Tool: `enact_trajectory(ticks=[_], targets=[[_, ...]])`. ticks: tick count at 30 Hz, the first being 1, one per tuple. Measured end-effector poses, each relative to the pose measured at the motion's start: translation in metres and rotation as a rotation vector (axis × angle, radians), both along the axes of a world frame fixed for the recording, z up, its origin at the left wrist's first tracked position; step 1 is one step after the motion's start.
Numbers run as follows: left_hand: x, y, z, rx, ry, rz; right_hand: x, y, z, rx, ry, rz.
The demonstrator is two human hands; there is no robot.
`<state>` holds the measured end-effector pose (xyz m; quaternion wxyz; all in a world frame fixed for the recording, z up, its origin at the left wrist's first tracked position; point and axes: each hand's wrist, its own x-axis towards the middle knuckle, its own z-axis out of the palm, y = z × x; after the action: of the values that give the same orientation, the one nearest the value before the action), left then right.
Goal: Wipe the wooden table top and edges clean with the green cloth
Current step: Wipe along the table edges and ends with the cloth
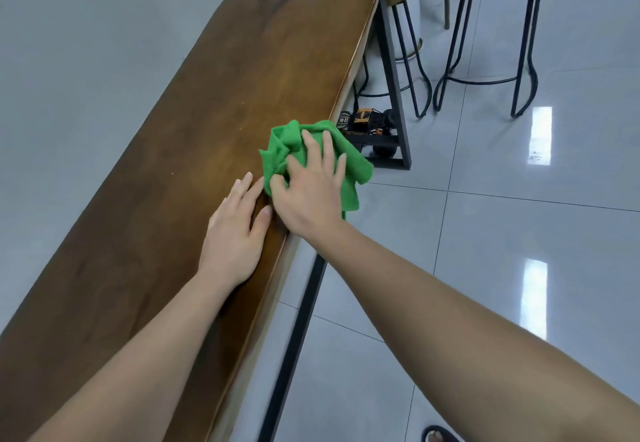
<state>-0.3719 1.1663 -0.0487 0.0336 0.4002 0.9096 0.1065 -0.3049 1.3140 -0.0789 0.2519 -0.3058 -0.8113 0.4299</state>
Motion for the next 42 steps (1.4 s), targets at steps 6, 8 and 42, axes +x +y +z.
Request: enact_trajectory(ticks=[6, 8, 42], targets=[[0.000, 0.002, -0.001, 0.019, 0.018, -0.001, -0.006, -0.012, -0.004, -0.207, 0.208, -0.050], [0.000, 0.003, -0.001, 0.029, 0.015, -0.017, -0.009, -0.011, -0.008, -0.171, 0.204, -0.080], [0.006, 0.006, 0.001, 0.025, -0.055, 0.047, 0.066, -0.167, -0.032, -0.685, 0.520, 0.003]])
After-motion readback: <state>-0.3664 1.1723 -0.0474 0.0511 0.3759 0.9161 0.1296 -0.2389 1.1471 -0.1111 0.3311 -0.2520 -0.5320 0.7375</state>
